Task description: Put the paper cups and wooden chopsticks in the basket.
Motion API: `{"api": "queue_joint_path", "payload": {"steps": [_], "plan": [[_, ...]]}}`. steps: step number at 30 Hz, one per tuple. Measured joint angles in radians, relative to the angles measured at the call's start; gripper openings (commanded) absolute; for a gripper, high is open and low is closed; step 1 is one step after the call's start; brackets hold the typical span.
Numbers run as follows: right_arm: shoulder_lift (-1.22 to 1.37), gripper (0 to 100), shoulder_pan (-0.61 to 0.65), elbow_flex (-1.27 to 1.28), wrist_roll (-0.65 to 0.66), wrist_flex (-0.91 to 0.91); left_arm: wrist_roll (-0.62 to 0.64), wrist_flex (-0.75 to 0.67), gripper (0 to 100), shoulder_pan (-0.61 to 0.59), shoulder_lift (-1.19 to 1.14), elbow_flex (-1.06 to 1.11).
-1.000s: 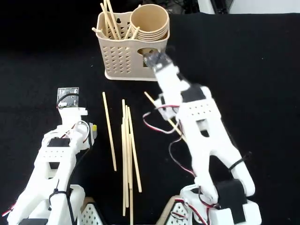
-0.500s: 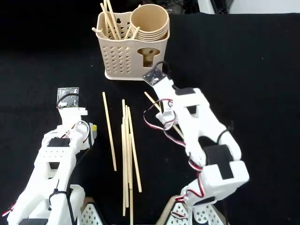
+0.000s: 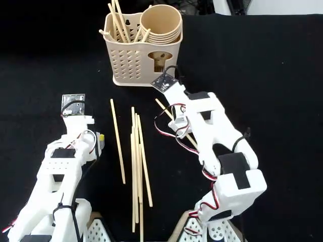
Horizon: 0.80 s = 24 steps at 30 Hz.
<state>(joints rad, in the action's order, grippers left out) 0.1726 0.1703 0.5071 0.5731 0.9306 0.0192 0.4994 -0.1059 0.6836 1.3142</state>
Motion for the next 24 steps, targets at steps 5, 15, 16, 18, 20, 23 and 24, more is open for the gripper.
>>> {"api": "queue_joint_path", "payload": {"steps": [5, 15, 16, 18, 20, 23, 24], "plan": [[0.005, 1.0, -0.002, -0.014, 0.002, 0.023, 0.000, 0.000, 20, 0.000, 0.000, 0.000], [-0.005, 1.1, -0.002, -0.014, 0.002, 0.034, 0.000, 0.000, 20, 0.000, 0.000, 0.000], [-0.018, 1.1, -0.002, -0.014, 0.000, 0.049, 0.000, 0.000, 20, 0.000, 0.000, 0.000], [-0.063, 1.1, 0.000, -0.012, -0.028, 0.086, 0.000, 0.000, 20, 0.000, 0.000, 0.000], [-0.121, 1.1, 0.009, -0.012, -0.084, 0.109, 0.000, 0.000, 20, 0.000, 0.000, 0.000], [-0.192, 1.1, 0.052, -0.012, -0.192, 0.141, 0.000, 0.000, 20, 0.000, 0.000, 0.000], [-0.206, 1.1, 0.075, -0.012, -0.227, 0.146, 0.000, 0.000, 20, 0.000, 0.000, 0.000]]}}
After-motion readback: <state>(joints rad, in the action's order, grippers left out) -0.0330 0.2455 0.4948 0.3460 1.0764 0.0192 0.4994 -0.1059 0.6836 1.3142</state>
